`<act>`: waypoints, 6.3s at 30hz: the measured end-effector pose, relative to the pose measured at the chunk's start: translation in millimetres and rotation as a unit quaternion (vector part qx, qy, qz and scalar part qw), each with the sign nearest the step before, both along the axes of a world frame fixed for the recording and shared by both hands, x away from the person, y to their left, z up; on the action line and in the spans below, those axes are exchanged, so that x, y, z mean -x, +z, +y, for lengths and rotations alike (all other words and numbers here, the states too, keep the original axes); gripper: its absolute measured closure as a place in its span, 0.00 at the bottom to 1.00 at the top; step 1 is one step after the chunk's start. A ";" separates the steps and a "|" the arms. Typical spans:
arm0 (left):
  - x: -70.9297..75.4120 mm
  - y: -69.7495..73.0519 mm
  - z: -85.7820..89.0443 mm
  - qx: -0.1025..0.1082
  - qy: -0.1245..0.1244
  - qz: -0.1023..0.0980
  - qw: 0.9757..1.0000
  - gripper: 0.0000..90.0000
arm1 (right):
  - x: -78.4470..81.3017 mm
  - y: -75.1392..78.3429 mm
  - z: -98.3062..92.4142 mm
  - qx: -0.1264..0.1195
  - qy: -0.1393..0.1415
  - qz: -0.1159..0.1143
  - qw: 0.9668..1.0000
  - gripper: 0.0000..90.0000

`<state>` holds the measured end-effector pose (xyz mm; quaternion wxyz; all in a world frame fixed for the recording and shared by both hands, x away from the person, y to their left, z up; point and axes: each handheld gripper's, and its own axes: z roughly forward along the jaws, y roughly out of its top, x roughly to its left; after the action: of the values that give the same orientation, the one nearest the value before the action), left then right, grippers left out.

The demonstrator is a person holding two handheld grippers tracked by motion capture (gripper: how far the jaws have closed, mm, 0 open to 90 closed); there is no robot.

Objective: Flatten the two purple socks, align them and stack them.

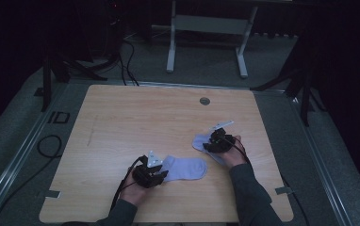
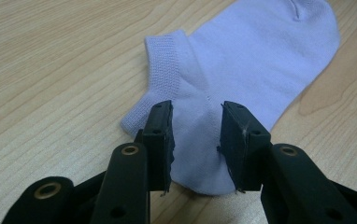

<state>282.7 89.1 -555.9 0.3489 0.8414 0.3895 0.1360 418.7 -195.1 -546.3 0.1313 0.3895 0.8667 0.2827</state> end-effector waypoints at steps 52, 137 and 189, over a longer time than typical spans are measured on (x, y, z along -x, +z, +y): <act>-6.9 -3.3 -4.2 0.011 -0.048 0.005 0.999 0.68 | 88.8 55.0 7.6 -0.126 0.147 -0.071 0.979 0.95; 9.8 13.8 5.8 0.042 -0.043 0.007 0.998 0.85 | 90.0 0.9 80.9 -0.093 0.231 -0.022 0.968 0.94; 4.1 -0.7 4.1 0.018 -0.044 0.030 0.998 0.90 | 83.9 12.3 -9.9 -0.062 0.067 -0.042 0.995 0.98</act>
<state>278.7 93.1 -556.7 0.3579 0.8550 0.3648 0.0884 334.8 -205.0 -534.0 0.1242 0.3257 0.8653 0.3601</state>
